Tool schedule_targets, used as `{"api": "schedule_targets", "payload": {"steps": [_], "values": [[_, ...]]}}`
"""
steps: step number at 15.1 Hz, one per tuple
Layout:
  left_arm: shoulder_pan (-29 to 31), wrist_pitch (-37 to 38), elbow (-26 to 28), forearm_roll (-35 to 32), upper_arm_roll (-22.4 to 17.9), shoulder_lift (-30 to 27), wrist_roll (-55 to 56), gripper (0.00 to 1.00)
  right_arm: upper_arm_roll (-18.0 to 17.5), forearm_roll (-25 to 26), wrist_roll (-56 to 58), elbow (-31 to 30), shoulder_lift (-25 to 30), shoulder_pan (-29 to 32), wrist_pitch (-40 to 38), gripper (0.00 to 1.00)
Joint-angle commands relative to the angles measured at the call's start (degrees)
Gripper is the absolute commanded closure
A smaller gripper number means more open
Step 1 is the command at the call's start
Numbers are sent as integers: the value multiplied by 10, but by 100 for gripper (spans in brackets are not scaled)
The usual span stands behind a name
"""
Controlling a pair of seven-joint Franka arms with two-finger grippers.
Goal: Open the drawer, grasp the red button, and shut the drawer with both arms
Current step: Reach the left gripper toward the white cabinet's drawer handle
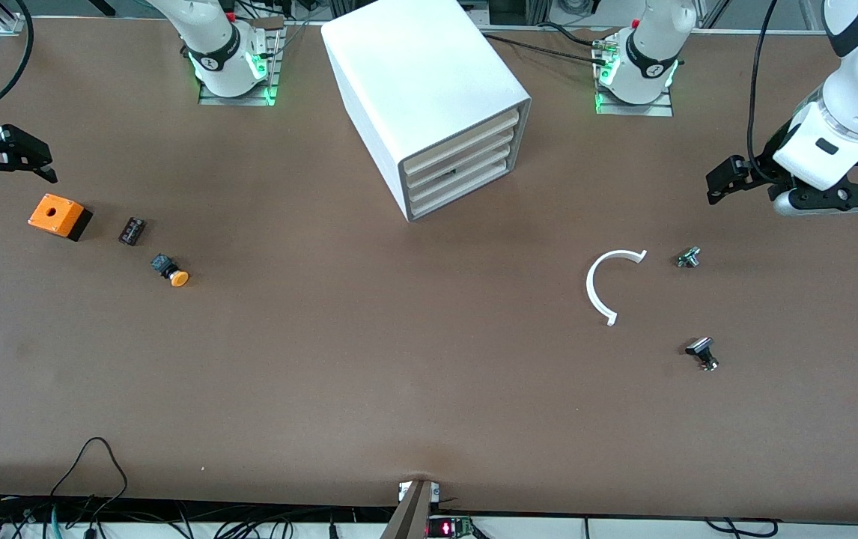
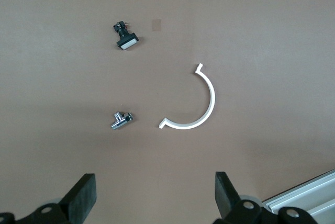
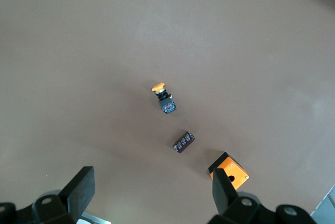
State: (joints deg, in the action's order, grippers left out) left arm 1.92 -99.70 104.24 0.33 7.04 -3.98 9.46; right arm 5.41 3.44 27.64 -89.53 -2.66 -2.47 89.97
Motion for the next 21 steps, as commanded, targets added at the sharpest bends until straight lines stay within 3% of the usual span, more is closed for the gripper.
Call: {"api": "schedule_targets", "payload": {"steps": [1,4,21], "values": [[5,14,-23,-3,3,4,-2,0,-3,-7,-70,-13,12,3,4,0],[4,25,-49,-2,3,19,-2,0,-4,-3,-76,-13,12,2,2,0],[-7,66,-55,1,6,71,-45,0,-1,-3,-80,-11,-11,2,-13,0]]}}
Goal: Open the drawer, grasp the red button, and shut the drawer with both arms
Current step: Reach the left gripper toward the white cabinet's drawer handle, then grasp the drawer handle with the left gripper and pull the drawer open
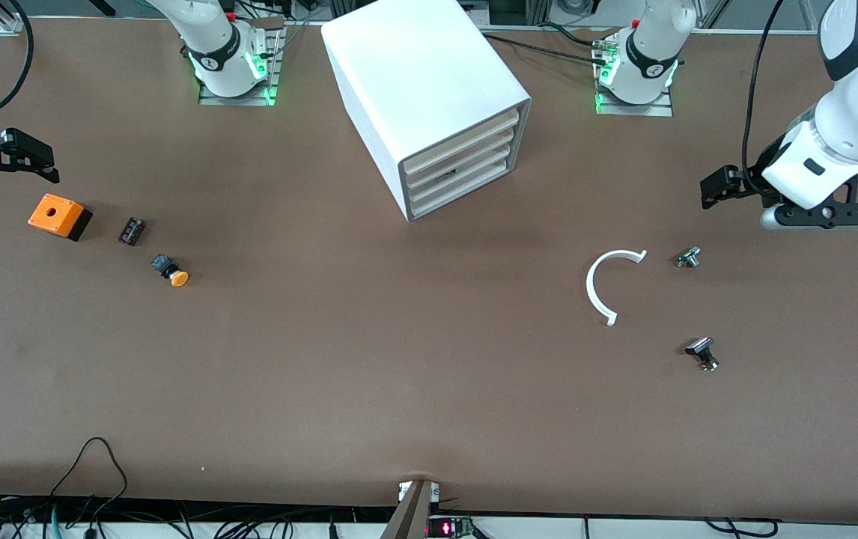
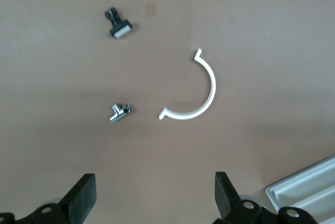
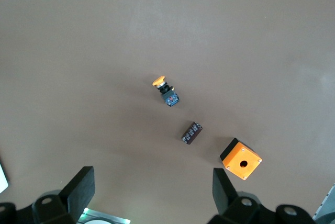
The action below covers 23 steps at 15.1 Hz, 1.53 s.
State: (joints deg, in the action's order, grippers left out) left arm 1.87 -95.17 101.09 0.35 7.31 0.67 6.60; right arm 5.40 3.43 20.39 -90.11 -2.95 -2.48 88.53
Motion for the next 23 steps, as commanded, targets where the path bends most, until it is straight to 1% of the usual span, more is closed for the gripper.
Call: {"api": "schedule_targets", "payload": {"steps": [1,4,6,7,9,11,13,16,17,20,22,23], "values": [[-7,21,-23,4,3,35,-18,0,-1,-4,-7,-5,-16,1,5,0],[-5,20,-16,50,6,78,-22,0,-6,-4,-2,-3,-46,-11,9,0],[-7,22,-12,73,33,110,-40,0,-6,-4,-2,-3,-50,-21,9,0],[-8,24,-7,89,39,126,-51,0,-6,-4,3,-3,-51,-24,9,0],[-11,25,10,158,49,164,-62,0,-6,-1,5,-2,-54,-24,8,0],[-22,23,16,236,49,204,-63,0,-1,-8,5,-2,-54,-17,10,0],[-33,22,24,305,49,233,-76,0,-2,-7,16,-2,-55,-19,11,0],[-38,22,79,443,49,256,-158,0,-6,-7,28,-2,-55,-24,24,0],[-42,22,93,469,49,262,-186,0,-7,-9,27,-2,-55,-26,24,0],[-50,24,116,504,49,271,-232,0,-7,-37,26,-2,-55,-31,43,0],[-64,27,141,550,50,278,-282,0,-6,-61,27,-2,-58,-31,44,0],[-75,27,154,574,50,283,-307,0,-7,-65,30,0,-58,-34,44,0]]}}
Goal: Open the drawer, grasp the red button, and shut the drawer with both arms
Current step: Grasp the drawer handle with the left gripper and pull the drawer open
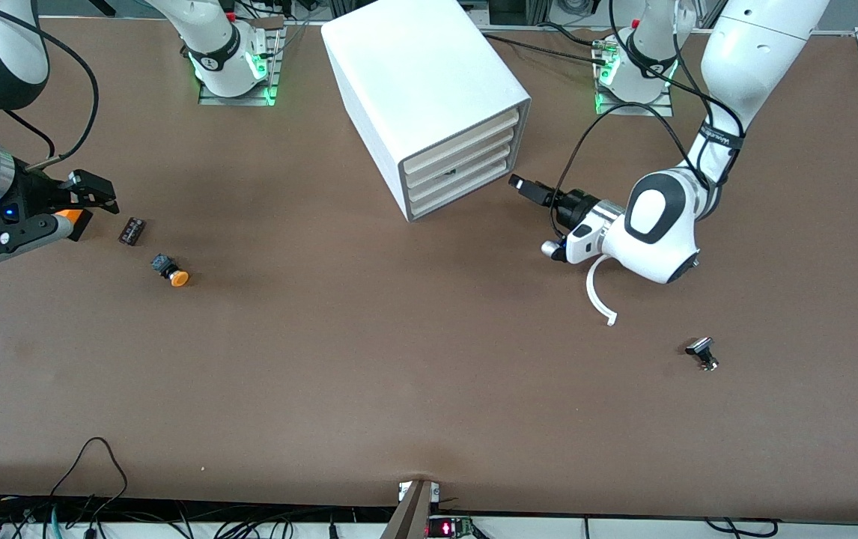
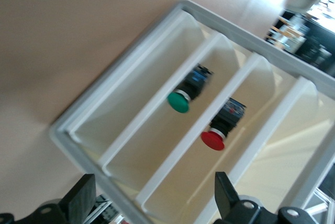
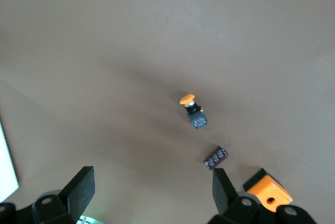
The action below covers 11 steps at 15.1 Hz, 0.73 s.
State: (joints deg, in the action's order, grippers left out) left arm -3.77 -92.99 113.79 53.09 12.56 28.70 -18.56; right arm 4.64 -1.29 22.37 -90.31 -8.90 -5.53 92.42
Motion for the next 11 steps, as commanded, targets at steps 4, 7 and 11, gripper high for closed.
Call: {"api": "schedule_targets", "payload": {"steps": [4,7,11], "values": [[-28,1,42,80,10,5,-74,2,-7,-52,24,49,-24,-14,14,0],[-33,0,48,85,22,5,-74,19,-14,-64,37,47,-37,-27,41,0],[-41,-28,51,88,24,13,-74,22,-15,-64,38,47,-52,-49,41,0]]}}
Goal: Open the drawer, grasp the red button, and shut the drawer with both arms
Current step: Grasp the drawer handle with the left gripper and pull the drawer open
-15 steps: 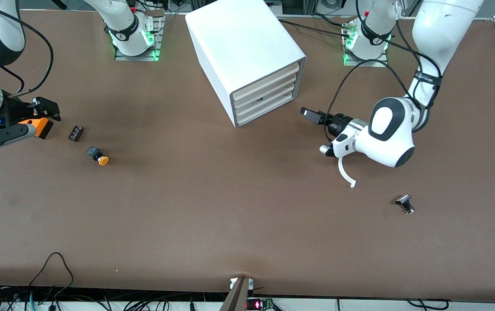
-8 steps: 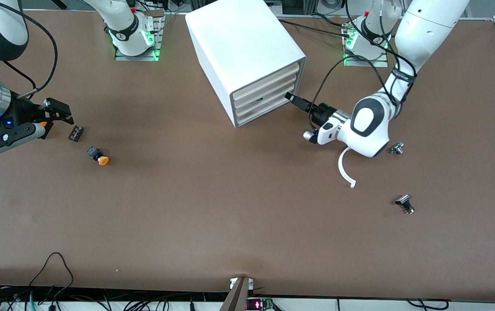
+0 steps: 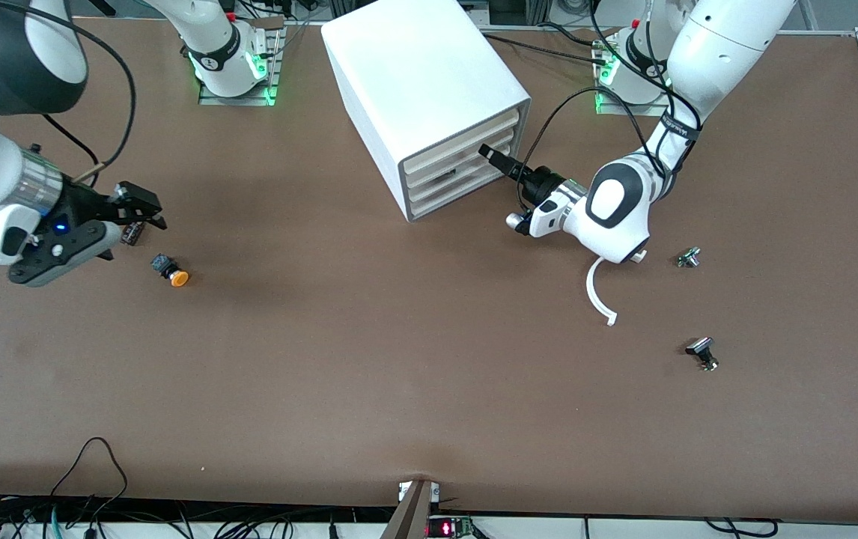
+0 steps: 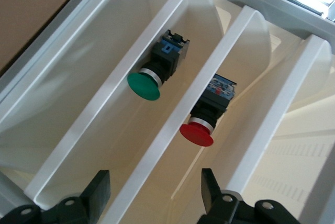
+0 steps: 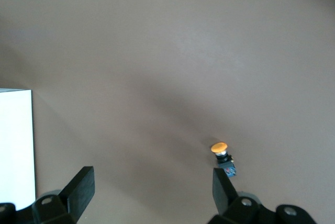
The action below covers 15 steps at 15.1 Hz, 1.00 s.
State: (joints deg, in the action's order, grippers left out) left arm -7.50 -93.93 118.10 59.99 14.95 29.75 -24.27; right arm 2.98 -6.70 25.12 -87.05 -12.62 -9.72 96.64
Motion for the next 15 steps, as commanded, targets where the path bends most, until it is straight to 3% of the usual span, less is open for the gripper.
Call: {"api": "schedule_targets", "payload": {"steps": [1,6,9,10,13,14,15], "values": [[-7,-25,8,19,0,6,-17,22,2,-9,11,14,-20,-13,0,0],[-16,-34,17,36,13,7,-15,24,2,-1,34,14,-25,-47,23,0],[-16,-35,25,40,17,6,-16,34,1,-2,35,15,-25,-57,25,0],[-16,-35,27,40,17,6,-17,42,2,-2,35,15,-27,-64,26,0],[-16,-35,28,39,17,6,-17,91,2,-2,30,15,-27,-77,30,0],[-15,-36,28,38,17,6,-17,100,2,-3,31,14,-27,-79,32,0],[-13,-40,28,38,16,6,-17,100,1,-4,35,15,-27,-84,31,0]]}}
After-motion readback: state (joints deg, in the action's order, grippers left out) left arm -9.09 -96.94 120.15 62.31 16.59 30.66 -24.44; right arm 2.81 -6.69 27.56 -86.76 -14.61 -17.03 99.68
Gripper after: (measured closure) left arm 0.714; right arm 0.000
